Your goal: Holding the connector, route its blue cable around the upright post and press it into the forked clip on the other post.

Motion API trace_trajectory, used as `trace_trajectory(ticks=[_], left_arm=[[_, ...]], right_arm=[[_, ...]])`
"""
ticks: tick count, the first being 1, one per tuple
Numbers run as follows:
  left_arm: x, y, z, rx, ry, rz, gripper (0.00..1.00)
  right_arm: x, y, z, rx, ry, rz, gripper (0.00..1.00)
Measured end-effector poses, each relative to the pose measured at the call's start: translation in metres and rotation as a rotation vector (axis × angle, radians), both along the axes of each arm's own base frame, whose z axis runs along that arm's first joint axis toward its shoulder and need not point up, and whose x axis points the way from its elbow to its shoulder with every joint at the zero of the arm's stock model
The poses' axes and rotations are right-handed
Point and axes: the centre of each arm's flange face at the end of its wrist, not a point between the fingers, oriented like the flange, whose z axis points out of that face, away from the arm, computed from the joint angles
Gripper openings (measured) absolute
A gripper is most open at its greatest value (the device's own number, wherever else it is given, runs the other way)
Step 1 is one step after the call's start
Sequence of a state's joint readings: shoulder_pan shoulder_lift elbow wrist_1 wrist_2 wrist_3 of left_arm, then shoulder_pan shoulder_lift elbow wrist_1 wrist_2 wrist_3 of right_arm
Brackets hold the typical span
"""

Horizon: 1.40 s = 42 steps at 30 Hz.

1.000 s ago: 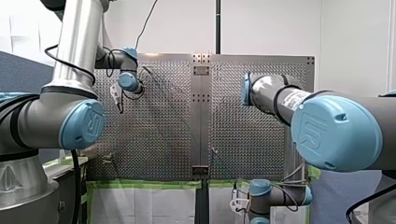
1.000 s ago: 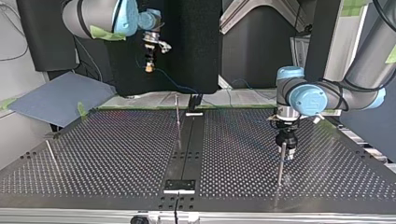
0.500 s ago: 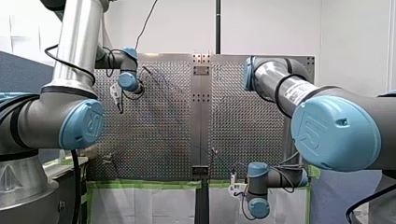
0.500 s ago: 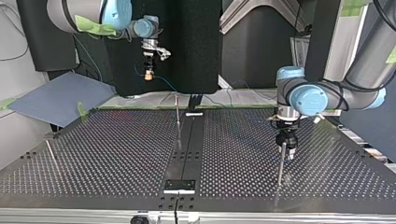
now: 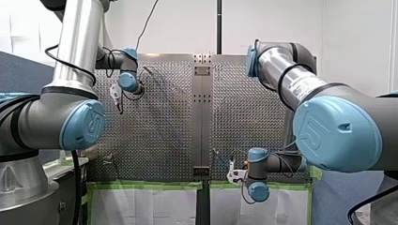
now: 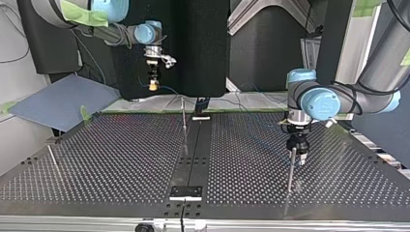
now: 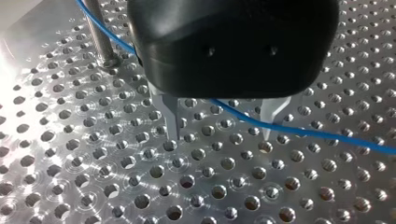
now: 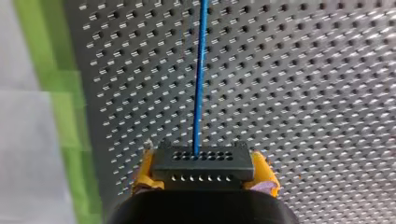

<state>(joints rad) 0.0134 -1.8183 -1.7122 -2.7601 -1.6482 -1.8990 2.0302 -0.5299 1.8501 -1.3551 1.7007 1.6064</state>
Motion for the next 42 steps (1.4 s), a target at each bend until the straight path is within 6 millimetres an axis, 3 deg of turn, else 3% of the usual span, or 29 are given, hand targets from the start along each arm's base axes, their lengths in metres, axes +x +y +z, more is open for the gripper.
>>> trace_trajectory(ticks=[8,19,21,28,42], left_arm=[[-0.001,0.0,-0.001,-0.007,0.012,0.001,0.85],[-0.007,-0.003,-0.006,-0.077,0.058,-0.003,0.96],[-0.01,-0.004,-0.007,-0.091,0.074,-0.004,1.0],[-0.016,-0.007,-0.012,-0.126,0.134,-0.024,1.0],[-0.021,-0.006,-0.005,-0.237,0.145,-0.078,1.0]], right_arm=[[0.004,-0.008,0.041,-0.058,-0.01,0.002,0.0],[-0.002,-0.021,0.089,-0.121,-0.032,-0.038,0.0],[-0.007,-0.022,0.091,-0.123,-0.028,-0.057,0.0],[-0.021,-0.023,0.089,-0.116,0.0,-0.106,0.0],[-0.02,-0.022,0.089,-0.12,0.006,-0.082,0.0]])
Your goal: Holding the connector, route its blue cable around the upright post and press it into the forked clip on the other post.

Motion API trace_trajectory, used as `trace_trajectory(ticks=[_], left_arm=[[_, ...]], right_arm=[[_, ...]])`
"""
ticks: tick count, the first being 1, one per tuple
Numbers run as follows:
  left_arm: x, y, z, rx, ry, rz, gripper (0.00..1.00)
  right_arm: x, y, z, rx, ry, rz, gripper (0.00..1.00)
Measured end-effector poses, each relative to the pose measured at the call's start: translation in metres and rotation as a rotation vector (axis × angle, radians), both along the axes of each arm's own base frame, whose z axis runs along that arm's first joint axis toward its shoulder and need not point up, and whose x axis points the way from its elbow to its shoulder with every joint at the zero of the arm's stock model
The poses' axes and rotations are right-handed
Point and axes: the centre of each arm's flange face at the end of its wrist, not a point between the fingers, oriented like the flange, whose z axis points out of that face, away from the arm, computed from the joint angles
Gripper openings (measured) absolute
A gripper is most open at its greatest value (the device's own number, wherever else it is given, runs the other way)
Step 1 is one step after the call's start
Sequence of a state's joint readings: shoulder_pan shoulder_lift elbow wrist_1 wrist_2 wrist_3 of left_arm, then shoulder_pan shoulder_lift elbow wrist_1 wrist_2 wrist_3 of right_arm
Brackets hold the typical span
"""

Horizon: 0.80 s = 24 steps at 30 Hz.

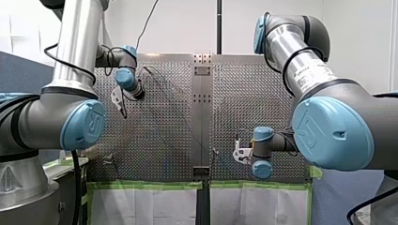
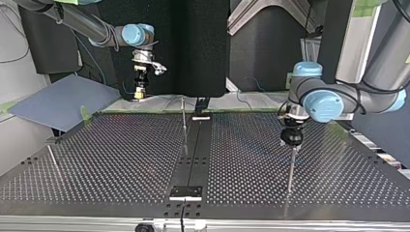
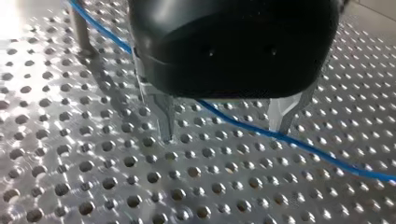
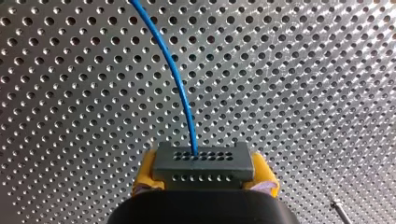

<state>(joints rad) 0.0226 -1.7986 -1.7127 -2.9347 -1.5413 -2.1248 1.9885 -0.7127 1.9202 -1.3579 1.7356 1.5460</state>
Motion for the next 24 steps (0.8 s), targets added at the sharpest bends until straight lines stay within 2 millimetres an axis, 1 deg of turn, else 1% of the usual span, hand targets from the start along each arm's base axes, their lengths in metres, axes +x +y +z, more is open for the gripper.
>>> trace_trajectory(ticks=[11,24], left_arm=[[0.009,-0.004,0.009,-0.099,-0.089,-0.06,1.0],[0.01,0.01,0.008,-0.205,-0.103,0.001,1.0]], right_arm=[[0.004,0.002,0.0,-0.007,0.01,0.011,0.0],[0.003,0.004,-0.001,-0.005,0.011,0.012,0.0]])
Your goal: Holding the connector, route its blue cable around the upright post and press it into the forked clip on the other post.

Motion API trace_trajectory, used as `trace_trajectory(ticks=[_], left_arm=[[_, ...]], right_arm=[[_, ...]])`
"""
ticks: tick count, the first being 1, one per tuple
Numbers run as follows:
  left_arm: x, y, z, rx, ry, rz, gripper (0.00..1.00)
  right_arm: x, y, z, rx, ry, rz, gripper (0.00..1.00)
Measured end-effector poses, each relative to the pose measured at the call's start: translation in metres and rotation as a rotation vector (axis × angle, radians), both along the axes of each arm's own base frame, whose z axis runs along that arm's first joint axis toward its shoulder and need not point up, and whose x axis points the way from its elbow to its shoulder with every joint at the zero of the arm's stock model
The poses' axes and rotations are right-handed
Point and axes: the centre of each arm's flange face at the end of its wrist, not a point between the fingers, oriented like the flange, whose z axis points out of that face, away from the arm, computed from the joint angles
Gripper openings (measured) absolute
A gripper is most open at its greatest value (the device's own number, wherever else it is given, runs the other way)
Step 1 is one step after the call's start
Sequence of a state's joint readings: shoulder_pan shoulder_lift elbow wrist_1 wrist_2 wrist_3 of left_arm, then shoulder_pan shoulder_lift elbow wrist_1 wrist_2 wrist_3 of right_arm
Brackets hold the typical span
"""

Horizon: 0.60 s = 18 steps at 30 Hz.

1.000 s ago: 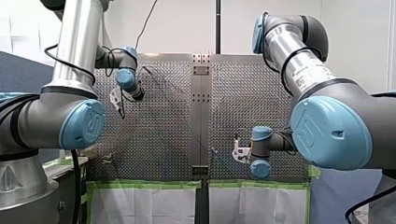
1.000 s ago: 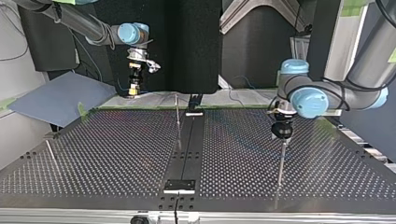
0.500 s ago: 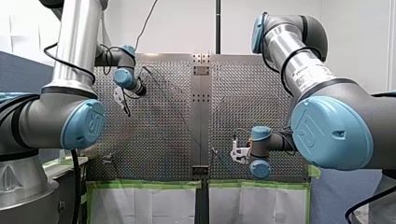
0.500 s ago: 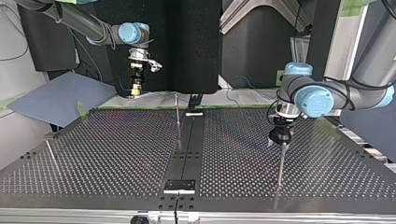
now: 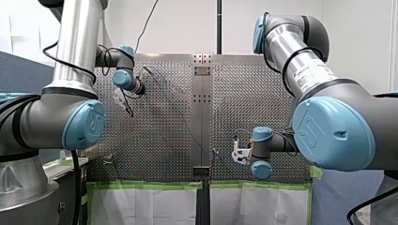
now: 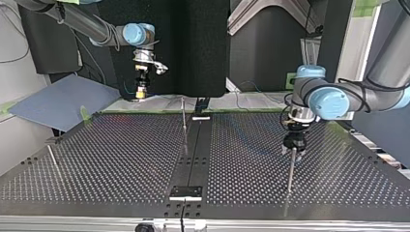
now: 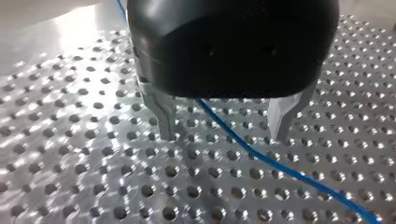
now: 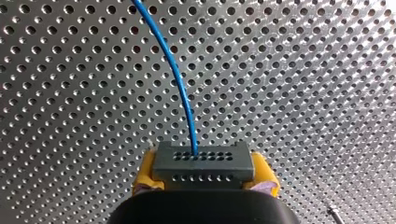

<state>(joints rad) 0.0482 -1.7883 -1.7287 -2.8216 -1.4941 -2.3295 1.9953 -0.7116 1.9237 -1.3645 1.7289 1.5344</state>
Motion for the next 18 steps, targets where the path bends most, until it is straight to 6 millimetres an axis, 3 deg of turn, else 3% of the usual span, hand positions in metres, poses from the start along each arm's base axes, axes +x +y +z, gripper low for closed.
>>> trace_trajectory(ticks=[8,18], left_arm=[[-0.001,0.004,0.001,-0.064,-0.003,0.01,1.0],[-0.023,0.014,0.006,-0.156,-0.064,0.022,1.0]], right_arm=[[0.0,0.001,0.0,0.001,0.0,0.0,0.0],[0.0,0.001,0.0,-0.003,-0.002,0.001,0.0]])
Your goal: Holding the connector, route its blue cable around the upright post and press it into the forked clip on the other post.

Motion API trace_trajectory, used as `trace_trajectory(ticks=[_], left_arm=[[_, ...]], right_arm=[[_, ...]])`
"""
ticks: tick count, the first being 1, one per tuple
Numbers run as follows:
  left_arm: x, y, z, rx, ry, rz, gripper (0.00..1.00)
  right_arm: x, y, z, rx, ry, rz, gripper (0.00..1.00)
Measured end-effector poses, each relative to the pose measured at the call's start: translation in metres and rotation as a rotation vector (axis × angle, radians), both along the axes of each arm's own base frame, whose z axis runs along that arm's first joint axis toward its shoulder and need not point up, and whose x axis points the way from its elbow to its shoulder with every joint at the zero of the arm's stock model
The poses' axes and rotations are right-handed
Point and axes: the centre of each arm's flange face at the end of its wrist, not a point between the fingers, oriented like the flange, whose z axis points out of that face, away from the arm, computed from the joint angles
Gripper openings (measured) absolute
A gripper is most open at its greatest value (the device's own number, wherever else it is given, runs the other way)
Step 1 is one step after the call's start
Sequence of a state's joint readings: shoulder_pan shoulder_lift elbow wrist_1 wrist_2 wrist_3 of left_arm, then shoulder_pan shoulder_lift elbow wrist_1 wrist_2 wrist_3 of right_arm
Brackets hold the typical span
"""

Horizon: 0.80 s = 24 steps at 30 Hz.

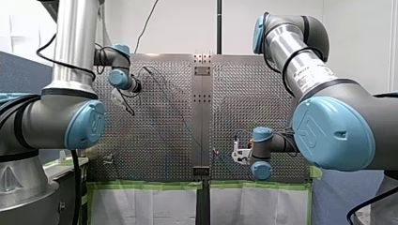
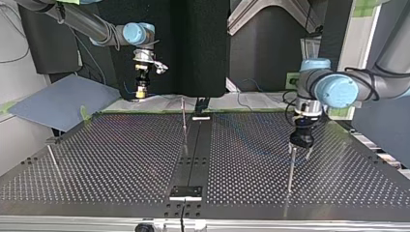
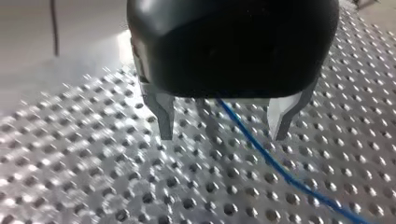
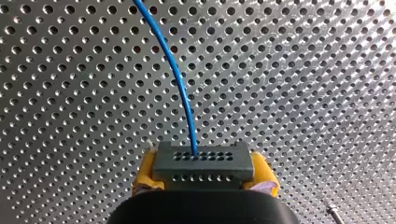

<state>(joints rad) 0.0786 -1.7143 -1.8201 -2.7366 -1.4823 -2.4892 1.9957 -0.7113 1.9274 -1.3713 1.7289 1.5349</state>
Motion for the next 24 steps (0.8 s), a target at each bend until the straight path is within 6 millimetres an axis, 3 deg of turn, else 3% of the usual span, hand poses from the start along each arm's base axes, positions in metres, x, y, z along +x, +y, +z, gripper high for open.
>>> trace_trajectory(ticks=[5,13,24], left_arm=[[-0.01,-0.001,0.0,-0.041,-0.03,-0.02,1.0],[-0.022,-0.003,0.026,-0.101,-0.11,-0.035,1.0],[-0.061,0.008,0.024,-0.143,-0.066,0.032,1.0]], right_arm=[[0.0,0.0,0.0,-0.002,-0.001,0.004,0.0],[0.0,0.0,0.0,-0.003,-0.001,0.006,0.0],[-0.002,-0.002,0.0,-0.002,-0.003,0.001,0.0]])
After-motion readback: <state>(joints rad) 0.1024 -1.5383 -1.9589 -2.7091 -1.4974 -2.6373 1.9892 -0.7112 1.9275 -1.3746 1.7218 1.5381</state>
